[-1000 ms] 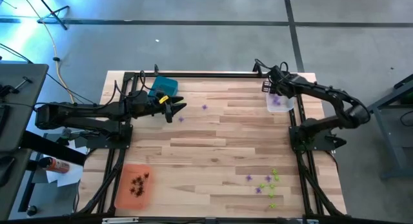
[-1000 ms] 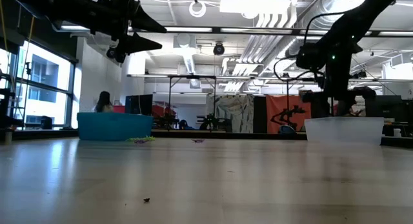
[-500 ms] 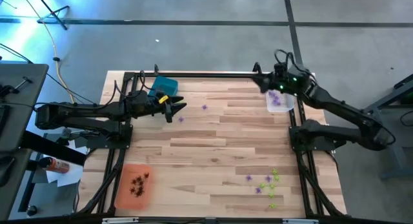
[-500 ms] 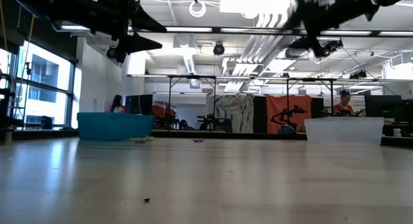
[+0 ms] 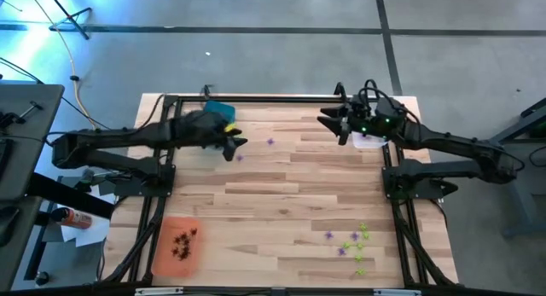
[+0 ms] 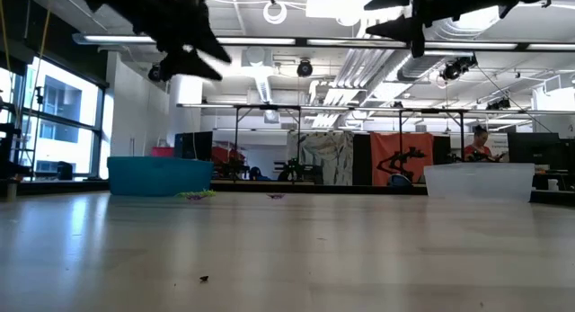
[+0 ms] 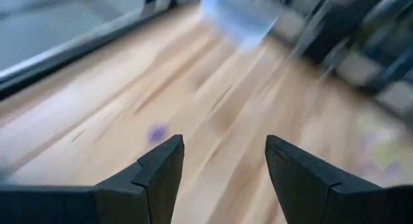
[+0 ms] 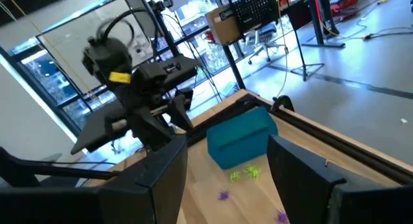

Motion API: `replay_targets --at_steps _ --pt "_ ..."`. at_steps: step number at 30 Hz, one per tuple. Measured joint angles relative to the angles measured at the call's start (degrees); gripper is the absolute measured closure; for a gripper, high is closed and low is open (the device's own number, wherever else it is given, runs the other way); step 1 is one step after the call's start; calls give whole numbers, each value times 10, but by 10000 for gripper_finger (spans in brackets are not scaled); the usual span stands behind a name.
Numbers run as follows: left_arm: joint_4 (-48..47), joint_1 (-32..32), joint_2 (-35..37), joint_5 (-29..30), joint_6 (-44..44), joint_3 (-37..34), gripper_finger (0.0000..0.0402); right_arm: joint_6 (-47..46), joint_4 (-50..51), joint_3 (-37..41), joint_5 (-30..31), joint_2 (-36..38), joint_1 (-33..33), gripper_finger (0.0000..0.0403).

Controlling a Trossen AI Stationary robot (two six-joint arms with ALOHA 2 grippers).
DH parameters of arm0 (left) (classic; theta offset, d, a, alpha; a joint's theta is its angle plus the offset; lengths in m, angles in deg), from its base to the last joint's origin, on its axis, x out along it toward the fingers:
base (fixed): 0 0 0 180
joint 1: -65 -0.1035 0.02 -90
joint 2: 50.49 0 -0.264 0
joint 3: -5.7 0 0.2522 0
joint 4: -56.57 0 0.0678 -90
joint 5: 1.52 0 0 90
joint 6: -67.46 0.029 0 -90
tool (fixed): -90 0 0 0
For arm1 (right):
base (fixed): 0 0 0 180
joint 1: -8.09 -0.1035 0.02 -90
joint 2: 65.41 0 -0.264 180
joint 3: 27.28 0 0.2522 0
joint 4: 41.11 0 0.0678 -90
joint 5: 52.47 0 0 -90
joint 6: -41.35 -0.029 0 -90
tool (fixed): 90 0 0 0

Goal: Sort Halloween decoration
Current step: Put the purple spider toy into the transparent bin

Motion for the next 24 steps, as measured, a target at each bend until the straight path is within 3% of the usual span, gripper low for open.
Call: replay_targets --at_steps 3,7,17,24 --pt "-117 -17 -63 -2 44 58 197 0 0 0 0 -10 3 194" --pt "-167 -22 -129 -34 100 70 197 -6 0 0 0 -19 5 194" --pt "-146 -9 -197 -9 264 8 197 -17 9 0 5 -45 4 194" --pt "-92 -12 -239 -12 393 5 197 -42 5 0 5 -82 4 194"
